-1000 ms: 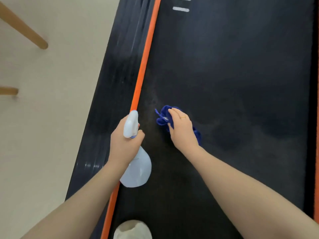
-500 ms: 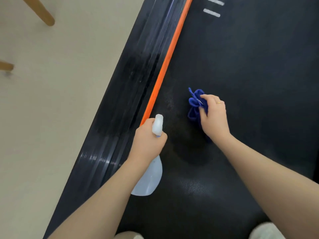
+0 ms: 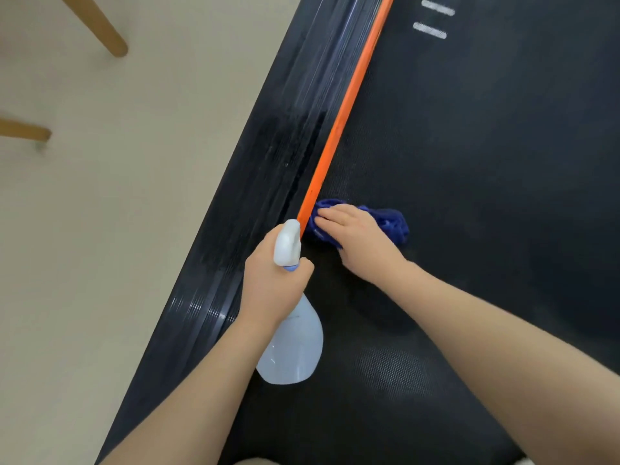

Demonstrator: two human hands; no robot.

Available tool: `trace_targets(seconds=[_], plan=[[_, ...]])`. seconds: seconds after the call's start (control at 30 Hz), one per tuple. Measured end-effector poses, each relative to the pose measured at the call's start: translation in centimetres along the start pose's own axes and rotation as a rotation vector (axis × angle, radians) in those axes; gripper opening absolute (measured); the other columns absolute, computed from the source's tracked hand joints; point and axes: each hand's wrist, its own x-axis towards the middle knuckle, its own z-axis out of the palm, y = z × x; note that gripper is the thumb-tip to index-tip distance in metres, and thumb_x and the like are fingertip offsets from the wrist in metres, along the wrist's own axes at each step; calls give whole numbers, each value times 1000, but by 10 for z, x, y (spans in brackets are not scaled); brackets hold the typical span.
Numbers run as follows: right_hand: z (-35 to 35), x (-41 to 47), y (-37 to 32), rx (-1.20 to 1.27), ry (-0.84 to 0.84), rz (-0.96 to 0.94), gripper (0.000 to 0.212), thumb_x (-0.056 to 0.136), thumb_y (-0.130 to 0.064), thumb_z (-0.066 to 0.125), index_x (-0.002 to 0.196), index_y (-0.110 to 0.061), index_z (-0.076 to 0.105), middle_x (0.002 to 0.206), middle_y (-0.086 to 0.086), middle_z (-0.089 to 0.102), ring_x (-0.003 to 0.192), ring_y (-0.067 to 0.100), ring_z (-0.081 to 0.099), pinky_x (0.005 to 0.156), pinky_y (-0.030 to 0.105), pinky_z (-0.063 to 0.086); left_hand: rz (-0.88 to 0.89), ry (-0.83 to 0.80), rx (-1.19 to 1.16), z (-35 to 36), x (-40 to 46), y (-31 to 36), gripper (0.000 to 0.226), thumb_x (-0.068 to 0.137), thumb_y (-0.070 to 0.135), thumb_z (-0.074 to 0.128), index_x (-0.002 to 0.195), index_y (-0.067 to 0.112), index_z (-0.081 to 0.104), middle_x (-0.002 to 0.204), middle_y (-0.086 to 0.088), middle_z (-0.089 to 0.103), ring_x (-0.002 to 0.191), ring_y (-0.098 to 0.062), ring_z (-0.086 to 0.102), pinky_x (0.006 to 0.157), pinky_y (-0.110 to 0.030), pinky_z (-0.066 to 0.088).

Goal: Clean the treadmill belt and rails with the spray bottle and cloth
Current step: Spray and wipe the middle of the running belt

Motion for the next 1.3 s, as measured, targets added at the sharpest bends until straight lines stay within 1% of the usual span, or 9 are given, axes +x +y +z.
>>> trace_targets(seconds=[0.1, 0.3, 0.53, 0.7, 0.77, 0.97, 1.07, 1.17, 1.3], plan=[[-14, 20, 28, -195, 68, -79, 40, 62, 9, 63, 99, -5, 71, 99, 11, 70, 79, 37, 62, 63, 41, 53, -12, -2, -9, 2, 7, 0, 47, 79, -2, 59, 82, 41, 42, 80, 14, 50, 72, -6, 47, 65, 0, 37], [12, 27, -6, -144, 248, 403, 46, 62, 2, 69, 107, -11, 68, 102, 8, 65, 76, 36, 55, 58, 37, 43, -55, 1, -67, -5, 6, -4, 44, 80, -2, 60, 103, 33, 46, 86, 21, 51, 79, 3, 52, 65, 4, 36], [12, -12, -4, -165, -65, -42, 49, 65, -5, 70, 113, -8, 63, 107, 12, 62, 63, 29, 51, 59, 38, 50, -68, -19, -70, -9, 4, -6, 47, 80, -4, 61, 116, 24, 52, 90, 21, 52, 81, 7, 52, 68, 3, 37], [4, 30, 7, -198, 160, 430, 46, 69, 0, 70, 113, -8, 65, 104, 14, 62, 71, 33, 51, 63, 36, 43, -139, -15, -119, -13, -2, -17, 54, 80, -3, 61, 125, 26, 51, 102, 12, 58, 91, 4, 55, 70, 3, 38], [10, 23, -12, -114, 182, 447, 40, 66, 1, 71, 105, -7, 66, 98, 16, 59, 68, 34, 50, 58, 34, 42, -157, -45, -101, -13, -5, -19, 54, 80, -2, 61, 127, 22, 51, 105, 7, 58, 93, 0, 55, 70, 2, 39], [4, -1, -2, -232, 77, 139, 44, 56, -2, 79, 99, -6, 68, 86, 17, 59, 57, 32, 50, 48, 31, 46, -141, -160, 55, -4, 1, -5, 44, 67, 25, 52, 110, 31, 55, 97, 2, 62, 101, -18, 55, 97, -42, 42], [-9, 33, 24, -266, 141, 359, 28, 67, -1, 68, 94, -5, 65, 90, 19, 55, 68, 35, 51, 53, 33, 40, -150, -175, 63, -2, 7, 3, 37, 61, 26, 46, 94, 42, 46, 98, 1, 64, 98, -19, 55, 100, -45, 38], [-21, 61, 46, -199, 170, 677, 18, 87, -7, 52, 103, -8, 60, 112, 14, 47, 91, 32, 46, 65, 32, 32, -172, -146, 39, -3, 13, 0, 53, 61, 25, 47, 114, 32, 55, 95, 9, 62, 96, -17, 57, 98, -47, 42], [-4, 44, 18, -68, 101, 508, 21, 84, -8, 60, 105, -7, 62, 104, 14, 49, 80, 33, 53, 61, 30, 35, -201, -125, 16, -3, 16, 4, 60, 60, 25, 49, 120, 29, 56, 94, 12, 62, 95, -15, 59, 96, -46, 44]])
